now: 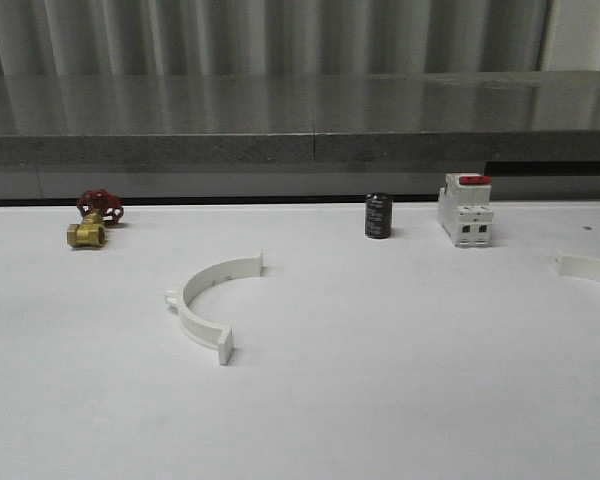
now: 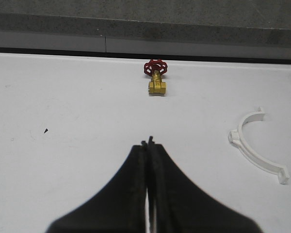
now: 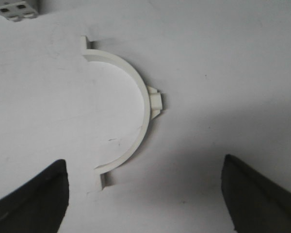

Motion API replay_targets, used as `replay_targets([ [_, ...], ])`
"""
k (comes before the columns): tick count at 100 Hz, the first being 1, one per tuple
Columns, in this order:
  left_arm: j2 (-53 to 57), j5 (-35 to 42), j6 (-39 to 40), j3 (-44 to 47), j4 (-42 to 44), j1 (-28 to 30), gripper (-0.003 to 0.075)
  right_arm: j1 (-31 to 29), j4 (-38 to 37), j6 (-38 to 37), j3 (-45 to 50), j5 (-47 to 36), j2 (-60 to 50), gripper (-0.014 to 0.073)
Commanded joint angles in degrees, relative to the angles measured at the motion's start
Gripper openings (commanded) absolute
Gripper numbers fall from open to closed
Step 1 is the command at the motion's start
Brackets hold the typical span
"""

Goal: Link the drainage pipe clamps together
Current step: 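Grasp the second white clamp half with the right gripper and lift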

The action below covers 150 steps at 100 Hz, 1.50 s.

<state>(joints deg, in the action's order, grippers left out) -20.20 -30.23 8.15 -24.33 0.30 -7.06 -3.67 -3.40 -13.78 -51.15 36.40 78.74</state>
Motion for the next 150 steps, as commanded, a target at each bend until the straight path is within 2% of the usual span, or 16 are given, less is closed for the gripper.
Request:
replay_targets([
  [1, -0.3, 4.5, 0.0, -1.5, 0.0, 0.0, -0.002, -1.3, -0.4, 2.4, -4.7, -1.2, 3.8, 0.0633],
  [37, -0.3, 4.5, 0.0, -1.5, 0.0, 0.0, -0.002, -1.7, -0.4, 7.2, -12.3, -2.1, 20.7, 0.0633],
  [75, -0.3, 4.5, 0.0, -1.5, 0.0, 0.0, -0.002, -1.7, -0.4, 7.2, -13.5, -1.4, 25.2, 0.0624],
  [82, -0.3, 4.5, 0.0, -1.5, 0.0, 0.0, -0.002, -1.7, -0.2, 7.0, -13.5, -1.1, 25.2, 0.0566],
  [104, -0.3, 4.5, 0.0, -1.5, 0.0, 0.0, -0.002, -1.7, 0.6, 6.1, -13.5, -1.2, 25.2, 0.0181],
  [111, -0.3, 4.5, 0.0, -1.5, 0.0, 0.0, -0.002, -1.7, 0.6, 5.4, -13.5, -1.2, 25.2, 0.0101],
  [118, -0.3, 4.5, 0.0, -1.5, 0.0, 0.0, -0.002, -1.7, 0.6, 5.2, -13.5, -1.2, 25.2, 0.0071],
  [150, -0.3, 4.5, 0.0, -1.5, 0.0, 0.0, -0.002, -1.7, 0.6, 5.2, -13.5, -1.7, 25.2, 0.0069],
])
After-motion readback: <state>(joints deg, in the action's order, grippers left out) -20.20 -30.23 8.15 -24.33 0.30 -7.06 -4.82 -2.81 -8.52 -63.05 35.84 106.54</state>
